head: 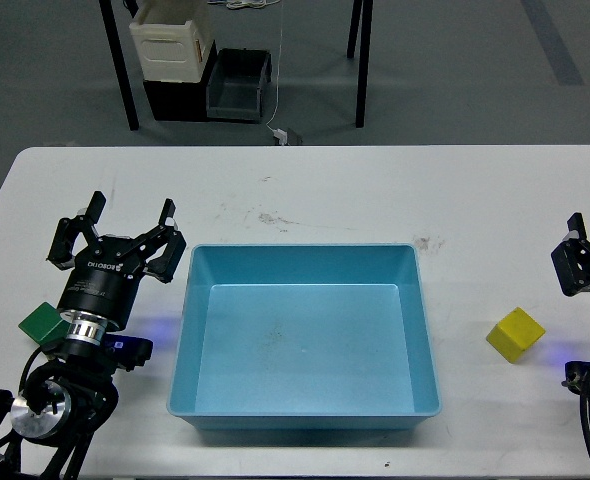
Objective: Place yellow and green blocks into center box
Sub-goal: 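Raise the right gripper and move it above the yellow cube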
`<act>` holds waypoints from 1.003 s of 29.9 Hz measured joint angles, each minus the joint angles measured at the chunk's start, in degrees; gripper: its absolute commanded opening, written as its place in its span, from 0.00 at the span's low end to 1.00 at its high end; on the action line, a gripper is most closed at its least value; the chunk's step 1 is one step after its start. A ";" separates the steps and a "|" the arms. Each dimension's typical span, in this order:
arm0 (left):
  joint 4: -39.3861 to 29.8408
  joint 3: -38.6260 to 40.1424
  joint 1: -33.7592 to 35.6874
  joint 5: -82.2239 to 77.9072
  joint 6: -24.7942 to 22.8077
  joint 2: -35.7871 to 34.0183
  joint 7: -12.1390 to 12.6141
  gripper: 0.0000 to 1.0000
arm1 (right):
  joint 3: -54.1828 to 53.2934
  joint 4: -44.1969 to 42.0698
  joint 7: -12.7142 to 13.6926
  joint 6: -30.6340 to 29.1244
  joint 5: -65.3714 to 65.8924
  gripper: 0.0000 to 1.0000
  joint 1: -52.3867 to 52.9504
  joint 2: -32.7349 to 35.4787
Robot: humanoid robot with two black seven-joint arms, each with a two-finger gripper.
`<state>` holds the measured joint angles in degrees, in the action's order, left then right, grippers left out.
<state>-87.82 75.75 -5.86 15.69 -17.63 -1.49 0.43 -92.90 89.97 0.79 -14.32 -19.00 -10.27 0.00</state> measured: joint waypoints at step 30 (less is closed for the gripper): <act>1.51 0.12 -0.73 -0.05 -0.37 -0.02 -1.07 1.00 | 32.92 -0.54 -4.11 0.28 101.08 0.99 25.91 55.47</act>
<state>-86.31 75.87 -6.59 15.64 -18.00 -1.51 -0.64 -59.98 89.43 -3.32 -14.05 82.08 15.65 55.47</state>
